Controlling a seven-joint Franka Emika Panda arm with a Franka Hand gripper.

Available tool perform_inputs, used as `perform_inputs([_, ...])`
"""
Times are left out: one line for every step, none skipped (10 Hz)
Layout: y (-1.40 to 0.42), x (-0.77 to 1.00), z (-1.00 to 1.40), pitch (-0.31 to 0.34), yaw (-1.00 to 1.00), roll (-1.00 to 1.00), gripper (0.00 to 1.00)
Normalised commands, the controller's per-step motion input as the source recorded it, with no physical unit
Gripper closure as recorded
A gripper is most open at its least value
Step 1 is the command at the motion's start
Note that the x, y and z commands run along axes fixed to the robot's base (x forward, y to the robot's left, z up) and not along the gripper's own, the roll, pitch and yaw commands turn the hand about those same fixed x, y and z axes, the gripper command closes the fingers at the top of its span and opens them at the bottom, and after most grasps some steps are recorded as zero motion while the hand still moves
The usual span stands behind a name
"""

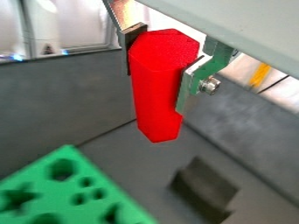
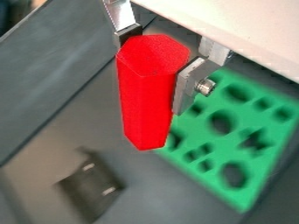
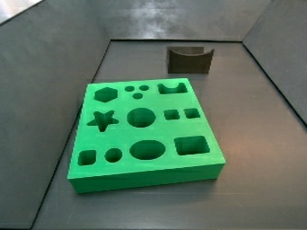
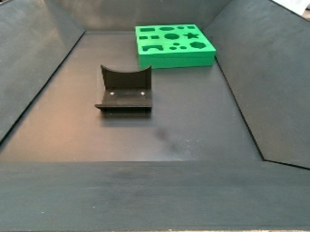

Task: Pick up the hexagon object. Move up. Place the hexagon object on the fixture. Regrasp the hexagon object. Move to above the board. Insert the hexagon object.
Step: Move to above the board, then insert the hexagon object.

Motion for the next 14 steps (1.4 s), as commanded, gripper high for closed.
perform_inputs([-0.7, -0.55, 0.21, 0.049, -0.12, -1.0, 1.0])
perform_inputs([-0.4, -0.36, 0.12, 0.037, -0.1, -0.9, 1.0])
perform_inputs([-0.26, -0.25, 0.07, 0.023, -0.08, -0.76, 1.0])
perform_inputs([-0.12, -0.13, 0.04, 0.01, -0.04, -0.47, 1.0])
perform_inputs([-0.08, -0.09, 0.03, -0.002, -0.02, -0.3, 1.0])
perform_inputs([0.0, 0.0, -0.02, 0.0, 0.0, 0.0, 1.0])
perform_inputs([0.03, 0.0, -0.26, -0.021, 0.0, 0.0, 1.0])
perform_inputs([0.11, -0.04, -0.42, -0.071, 0.0, -0.05, 1.0])
perform_inputs([0.19, 0.0, -0.47, -0.084, 0.0, -0.1, 1.0])
perform_inputs([0.2, 0.0, -0.55, -0.107, -0.02, -0.15, 1.0])
perform_inputs([0.22, -0.01, -0.52, -0.114, -0.09, -0.17, 1.0])
perform_inputs([0.2, 0.0, -0.49, -0.124, -0.24, -0.19, 1.0])
perform_inputs([0.21, 0.0, -0.45, -0.109, -0.33, -0.17, 1.0])
perform_inputs([0.22, -0.04, -0.4, -0.074, -0.41, -0.15, 1.0])
